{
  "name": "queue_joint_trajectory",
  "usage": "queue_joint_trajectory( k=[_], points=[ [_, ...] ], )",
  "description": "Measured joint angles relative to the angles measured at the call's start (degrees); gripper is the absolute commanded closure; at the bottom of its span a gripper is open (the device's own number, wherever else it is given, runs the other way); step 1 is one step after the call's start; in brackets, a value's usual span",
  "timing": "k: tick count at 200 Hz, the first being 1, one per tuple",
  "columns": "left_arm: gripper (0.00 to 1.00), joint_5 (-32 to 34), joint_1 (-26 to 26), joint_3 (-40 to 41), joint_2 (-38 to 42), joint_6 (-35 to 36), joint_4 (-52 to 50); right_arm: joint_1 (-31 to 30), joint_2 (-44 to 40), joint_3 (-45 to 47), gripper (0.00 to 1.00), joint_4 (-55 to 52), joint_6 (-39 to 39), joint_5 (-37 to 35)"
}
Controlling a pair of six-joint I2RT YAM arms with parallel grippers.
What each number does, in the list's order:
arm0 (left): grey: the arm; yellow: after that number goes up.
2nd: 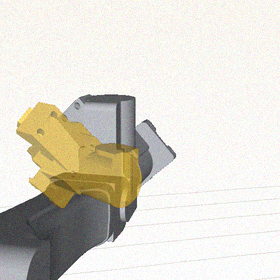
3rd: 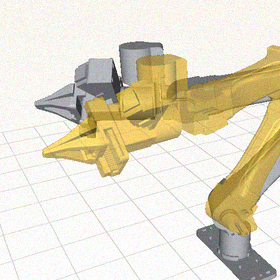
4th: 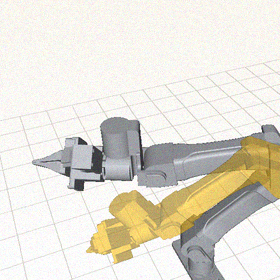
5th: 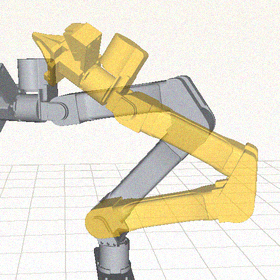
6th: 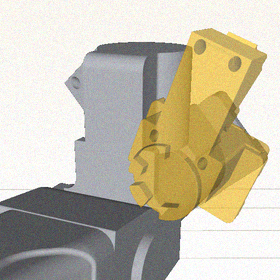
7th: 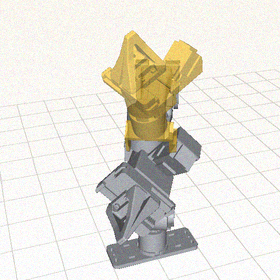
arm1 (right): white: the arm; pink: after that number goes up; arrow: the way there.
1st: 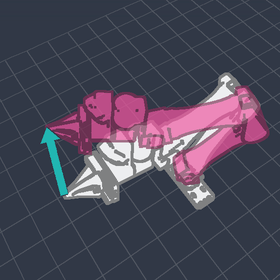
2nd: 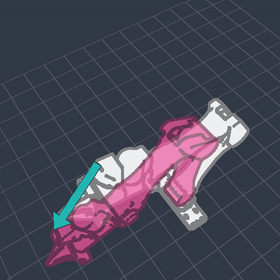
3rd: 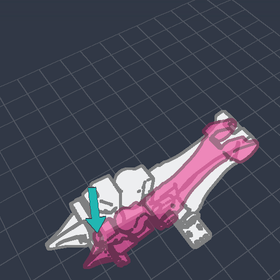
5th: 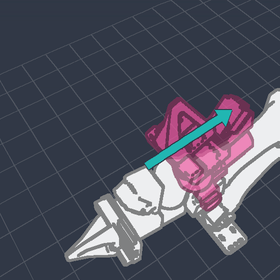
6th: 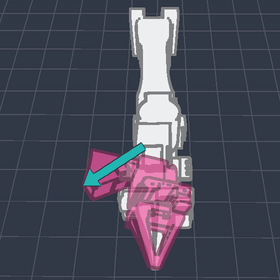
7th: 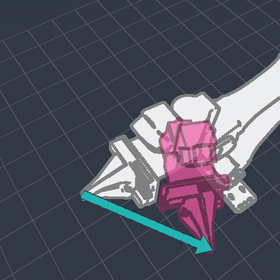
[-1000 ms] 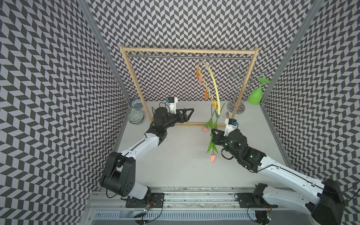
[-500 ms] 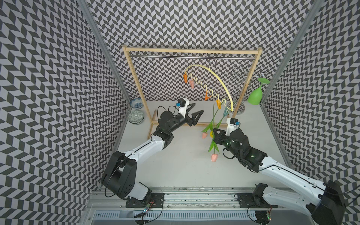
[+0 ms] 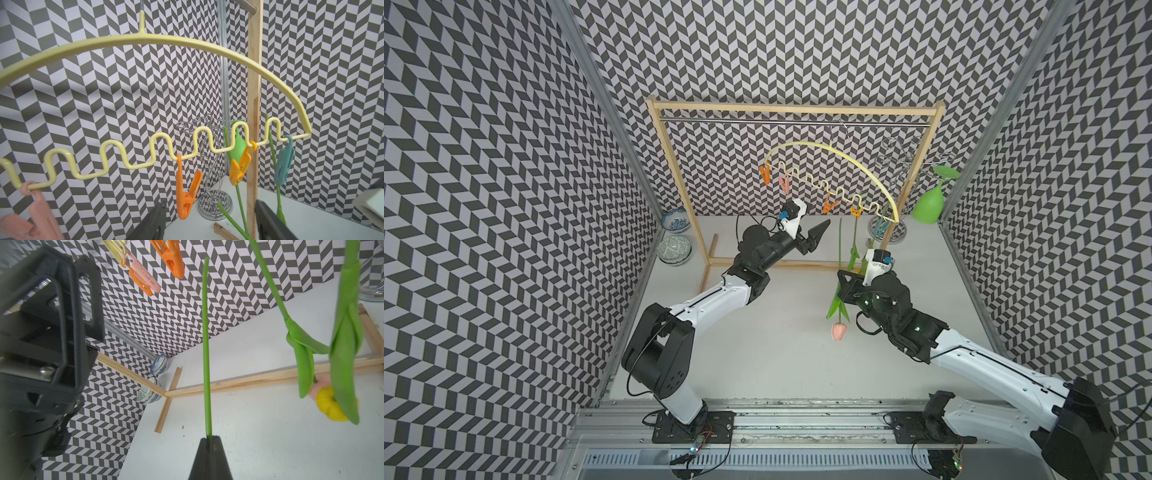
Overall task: Dry the flowers on a clothes hanger
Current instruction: Open the clamp at the hanger.
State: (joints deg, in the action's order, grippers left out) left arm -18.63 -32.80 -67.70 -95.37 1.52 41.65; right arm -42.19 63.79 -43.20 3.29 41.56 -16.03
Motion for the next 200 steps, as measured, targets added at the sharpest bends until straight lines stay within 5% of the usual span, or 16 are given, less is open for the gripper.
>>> queue_joint_trajectory(
  k=[96, 200],
  points=[
    [0.23, 4.1, -0.3, -14.6, -10.7, 1.2, -7.9, 3.9, 3.1, -1.9, 1.00, 2.4, -0.7, 2.2],
    [0.32, 6.6, -2.1, -19.8, -14.1, 1.2, -11.8, 6.2, 4.3, -3.6, 1.00, 3.0, -1.6, 5.6]
  ],
)
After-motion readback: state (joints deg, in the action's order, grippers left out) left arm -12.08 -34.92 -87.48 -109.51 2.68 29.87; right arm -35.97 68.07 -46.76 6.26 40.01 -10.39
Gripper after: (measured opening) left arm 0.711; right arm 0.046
